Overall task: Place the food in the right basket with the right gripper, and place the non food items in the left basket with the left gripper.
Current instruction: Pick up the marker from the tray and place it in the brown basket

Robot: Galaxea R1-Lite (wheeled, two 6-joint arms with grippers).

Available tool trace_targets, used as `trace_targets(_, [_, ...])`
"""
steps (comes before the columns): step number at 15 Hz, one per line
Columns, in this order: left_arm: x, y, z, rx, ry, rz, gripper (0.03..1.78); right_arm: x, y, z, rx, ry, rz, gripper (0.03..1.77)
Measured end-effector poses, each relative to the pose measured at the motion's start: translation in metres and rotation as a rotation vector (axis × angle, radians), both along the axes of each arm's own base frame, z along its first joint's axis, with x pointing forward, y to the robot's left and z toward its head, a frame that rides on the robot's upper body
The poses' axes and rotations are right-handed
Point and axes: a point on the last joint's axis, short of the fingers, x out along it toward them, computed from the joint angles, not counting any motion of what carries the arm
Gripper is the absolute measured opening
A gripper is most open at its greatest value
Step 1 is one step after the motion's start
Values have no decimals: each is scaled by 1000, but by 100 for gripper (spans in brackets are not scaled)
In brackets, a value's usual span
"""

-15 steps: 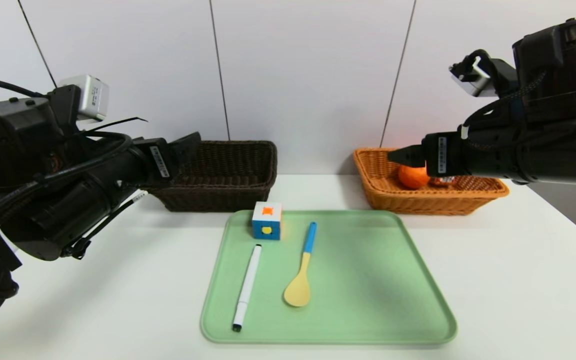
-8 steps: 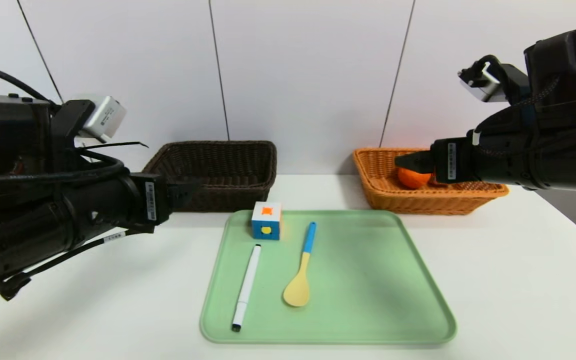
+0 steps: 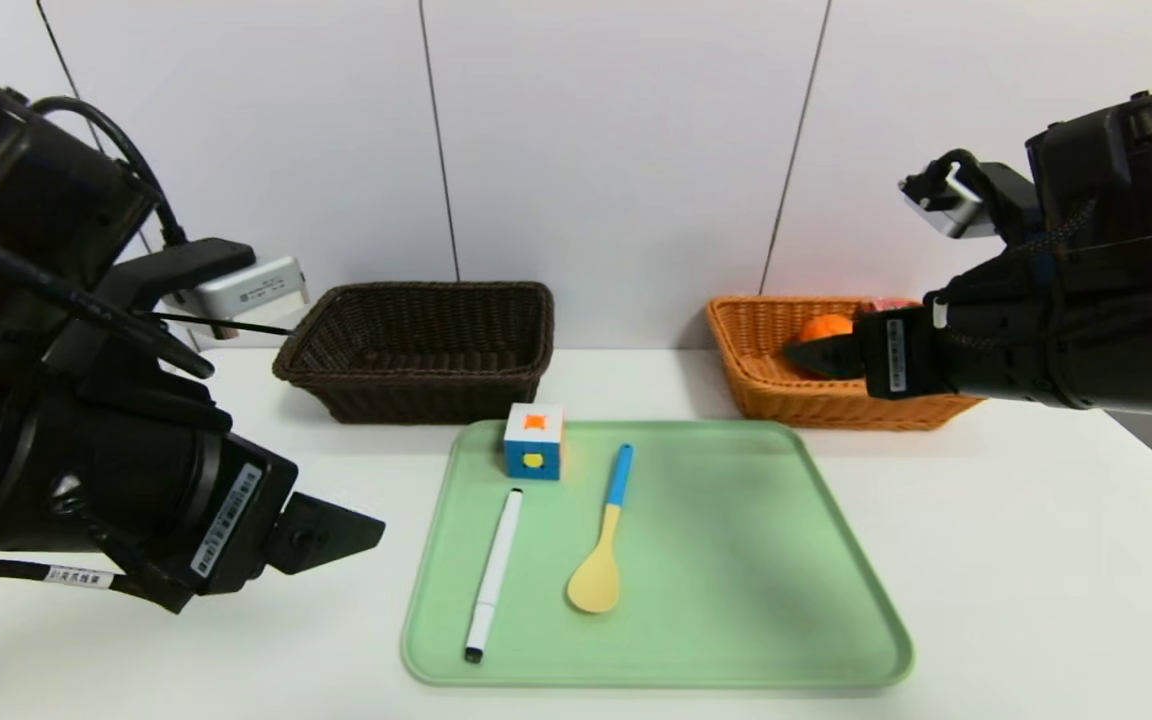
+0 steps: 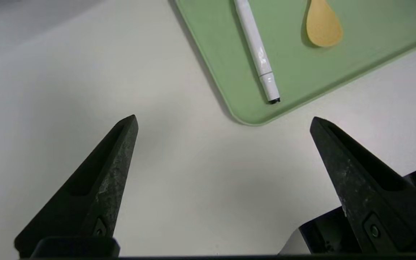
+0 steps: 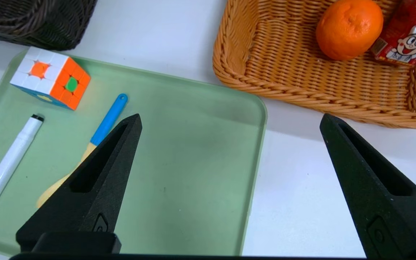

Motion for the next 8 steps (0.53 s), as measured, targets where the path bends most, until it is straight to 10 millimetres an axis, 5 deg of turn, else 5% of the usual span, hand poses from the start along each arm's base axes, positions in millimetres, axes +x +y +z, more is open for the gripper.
trace_targets(8, [27,-56,-21,-82,104,67,169,-4,-1,-20,-31,25,11,170])
